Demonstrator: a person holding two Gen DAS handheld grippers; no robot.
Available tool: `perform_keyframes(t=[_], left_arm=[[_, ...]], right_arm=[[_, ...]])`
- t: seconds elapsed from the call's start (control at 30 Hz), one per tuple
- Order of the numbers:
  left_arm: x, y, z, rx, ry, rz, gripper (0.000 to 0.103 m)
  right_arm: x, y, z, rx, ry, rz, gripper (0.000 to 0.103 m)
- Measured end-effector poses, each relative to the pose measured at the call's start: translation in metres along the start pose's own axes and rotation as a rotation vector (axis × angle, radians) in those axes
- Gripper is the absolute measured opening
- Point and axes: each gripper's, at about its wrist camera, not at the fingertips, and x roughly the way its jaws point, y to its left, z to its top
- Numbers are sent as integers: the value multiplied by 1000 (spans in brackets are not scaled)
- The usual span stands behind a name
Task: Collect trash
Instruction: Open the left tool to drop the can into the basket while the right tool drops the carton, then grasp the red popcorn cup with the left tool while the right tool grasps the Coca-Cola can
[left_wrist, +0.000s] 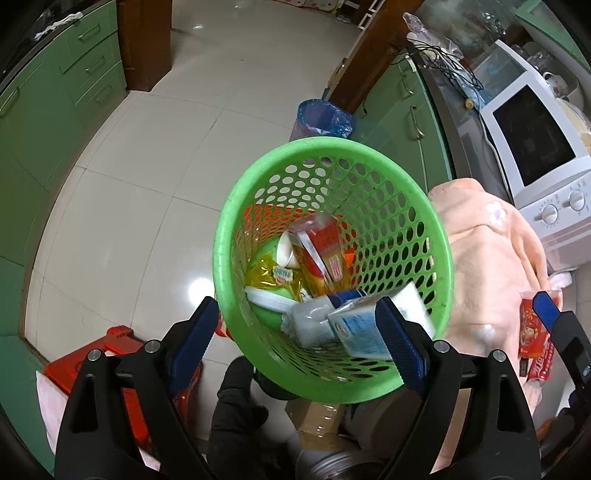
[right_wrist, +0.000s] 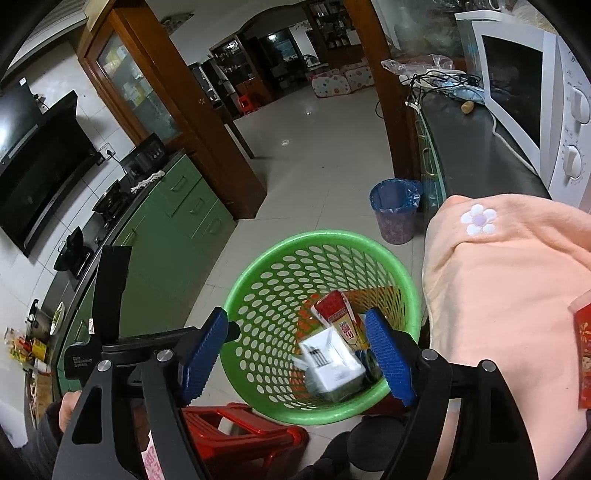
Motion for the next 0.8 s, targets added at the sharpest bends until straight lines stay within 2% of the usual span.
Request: perform_keyframes(t=[0.33,0.8], left_arm=[[-6,-4,-2,10,-5,-7,86],[-9,-36,-11,77,4,-34,87]], right_arm=[[-34,-9,-5,0,-44,-40,77],[-108,-78,-41,114,-118,-183,81]])
